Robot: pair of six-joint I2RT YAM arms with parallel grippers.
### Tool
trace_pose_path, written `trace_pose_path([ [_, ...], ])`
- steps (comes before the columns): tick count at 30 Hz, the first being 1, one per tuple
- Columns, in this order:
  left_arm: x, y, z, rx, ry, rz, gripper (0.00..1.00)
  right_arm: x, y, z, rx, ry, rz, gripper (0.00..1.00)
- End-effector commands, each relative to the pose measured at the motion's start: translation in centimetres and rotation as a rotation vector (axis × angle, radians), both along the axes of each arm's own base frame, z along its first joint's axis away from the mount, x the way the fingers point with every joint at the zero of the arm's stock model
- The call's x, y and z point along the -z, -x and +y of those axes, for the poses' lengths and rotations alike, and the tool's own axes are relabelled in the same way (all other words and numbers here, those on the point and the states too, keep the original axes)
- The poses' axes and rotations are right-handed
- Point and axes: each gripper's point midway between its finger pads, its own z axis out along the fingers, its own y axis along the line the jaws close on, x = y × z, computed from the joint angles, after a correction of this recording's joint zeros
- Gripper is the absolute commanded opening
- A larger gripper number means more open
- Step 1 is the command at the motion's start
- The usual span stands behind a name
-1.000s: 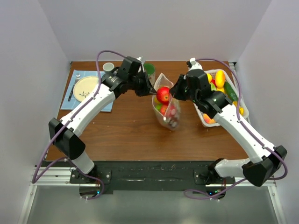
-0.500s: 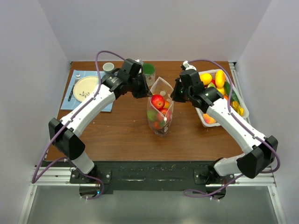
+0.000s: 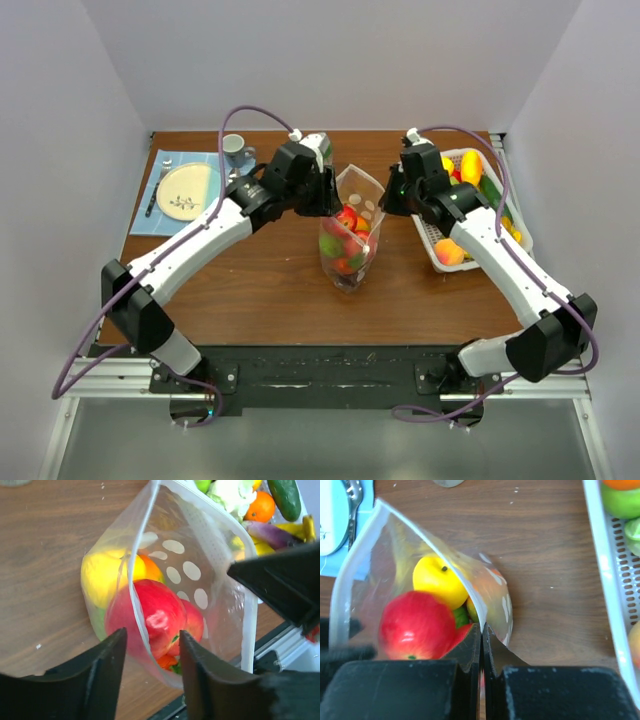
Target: Place the food in the zip-top bag and seal the zipper
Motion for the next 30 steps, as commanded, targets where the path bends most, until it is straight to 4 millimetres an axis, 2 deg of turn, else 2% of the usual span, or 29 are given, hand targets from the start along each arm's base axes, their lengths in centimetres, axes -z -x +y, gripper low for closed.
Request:
trace_pose_path([
  [1,-6.3,0.0,-0.1,-0.002,0.042,-0.274,0.58,-0.6,0.4,0.2,-0.02,-0.069,-0.009,0.0],
  [2,-7.2,0.2,0.0,-0.011,0.055,-0.307,0.59,-0.5,0.5,0.4,-0.025,-0.075,-0.003,0.0],
  [3,-6.7,0.5,0.3,-0.014,0.048,-0.317,0.6,-0.4,0.4,0.4,-0.024,-0.078,0.0,0.0],
  [4,-8.3,1.4,1.0,-0.026,0.076,-0.359,0.64,-0.4,0.4,0.6,-0.027,-0.086,0.002,0.0],
  [6,-8.3,2.4,1.6,-0.035,0.09,-0.393,0.65,-0.3,0.4,0.6,-0.027,-0.086,0.007,0.0],
  [7,-9.7,3.4,2.4,-0.05,0.119,-0.432,0.65,-0.2,0.4,0.6,-0.027,-0.084,0.008,0.0],
  [8,-8.6,3.9,2.5,-0.05,0.116,-0.436,0.65,-0.1,0.4,0.4,-0.021,-0.081,0.01,0.0],
  [11,-8.8,5.9,3.2,-0.07,0.145,-0.474,0.65,-0.1,0.4,0.2,-0.017,-0.083,0.014,0.0],
  [12,-6.7,6.5,3.2,-0.073,0.12,-0.456,0.65,0.0,0.4,0.2,-0.019,-0.081,0.017,0.0],
  [13,-6.4,7.6,3.2,-0.092,0.115,-0.472,0.65,-0.1,0.4,0.1,-0.019,-0.081,0.013,0.0],
  [14,-4.7,8.2,3.1,-0.103,0.098,-0.465,0.65,0.0,0.4,0.0,-0.017,-0.08,0.018,0.0],
  [16,-4.2,10.1,2.2,-0.128,0.099,-0.496,0.63,-0.1,0.4,-0.1,-0.013,-0.075,0.017,0.0],
  [18,-2.2,11.1,1.7,-0.147,0.06,-0.499,0.6,-0.2,0.4,-0.3,-0.007,-0.076,0.014,0.0],
  [19,-2.2,11.6,1.7,-0.186,0.046,-0.525,0.59,-0.2,0.4,-0.4,-0.009,-0.076,0.016,0.0],
  [21,-0.8,11.9,1.3,-0.198,0.001,-0.536,0.55,-0.4,0.4,-0.5,-0.003,-0.077,0.013,0.0],
  [22,-1.3,11.9,0.7,-0.202,0.025,-0.556,0.53,-0.4,0.5,-0.5,-0.004,-0.078,0.013,0.0],
  [24,-0.7,11.8,0.3,-0.191,0.012,-0.59,0.52,-0.4,0.5,-0.5,-0.002,-0.077,0.016,0.0],
  [25,-1.2,11.7,0.0,-0.202,0.048,-0.602,0.52,-0.5,0.5,-0.5,0.0,-0.081,0.014,0.0],
  [30,-0.6,12.2,-1.7,-0.099,0.078,-0.658,0.57,-0.6,0.4,-0.7,0.015,-0.078,0.015,0.0],
])
